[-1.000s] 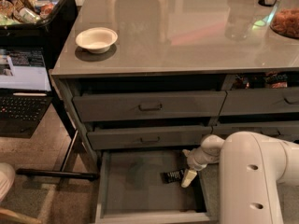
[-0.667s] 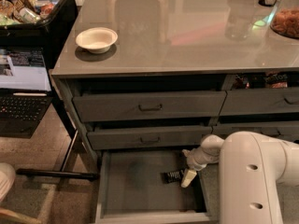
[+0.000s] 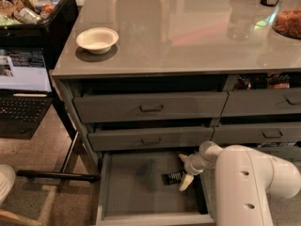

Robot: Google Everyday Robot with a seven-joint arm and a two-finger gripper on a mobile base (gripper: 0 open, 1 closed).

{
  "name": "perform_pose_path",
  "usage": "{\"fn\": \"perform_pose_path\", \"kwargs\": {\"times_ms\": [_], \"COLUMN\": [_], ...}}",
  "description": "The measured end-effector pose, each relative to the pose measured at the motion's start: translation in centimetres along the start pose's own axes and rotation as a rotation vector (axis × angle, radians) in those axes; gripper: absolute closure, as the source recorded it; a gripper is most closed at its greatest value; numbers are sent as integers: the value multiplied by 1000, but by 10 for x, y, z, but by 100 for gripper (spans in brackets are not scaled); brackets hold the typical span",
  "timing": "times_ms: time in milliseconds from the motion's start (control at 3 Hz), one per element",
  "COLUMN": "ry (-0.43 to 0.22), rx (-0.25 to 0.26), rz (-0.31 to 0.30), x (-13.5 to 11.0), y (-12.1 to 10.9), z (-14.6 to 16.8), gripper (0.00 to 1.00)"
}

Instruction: Pick rxbar chocolate from bottom drawer and place on counter

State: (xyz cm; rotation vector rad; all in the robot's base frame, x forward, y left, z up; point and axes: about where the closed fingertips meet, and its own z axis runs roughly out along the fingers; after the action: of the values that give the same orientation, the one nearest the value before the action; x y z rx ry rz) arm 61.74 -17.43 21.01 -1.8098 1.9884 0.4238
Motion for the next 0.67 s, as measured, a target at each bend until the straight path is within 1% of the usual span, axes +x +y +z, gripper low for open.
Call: {"fn": "perform_pose_path", "kwargs": {"times_ms": [333, 667], "ry": [-7, 19], "rx": [60, 114], "rz": [-60, -88], "x": [10, 23], "y": [-10, -19], "z": [23, 40], "gripper": [0, 0]}}
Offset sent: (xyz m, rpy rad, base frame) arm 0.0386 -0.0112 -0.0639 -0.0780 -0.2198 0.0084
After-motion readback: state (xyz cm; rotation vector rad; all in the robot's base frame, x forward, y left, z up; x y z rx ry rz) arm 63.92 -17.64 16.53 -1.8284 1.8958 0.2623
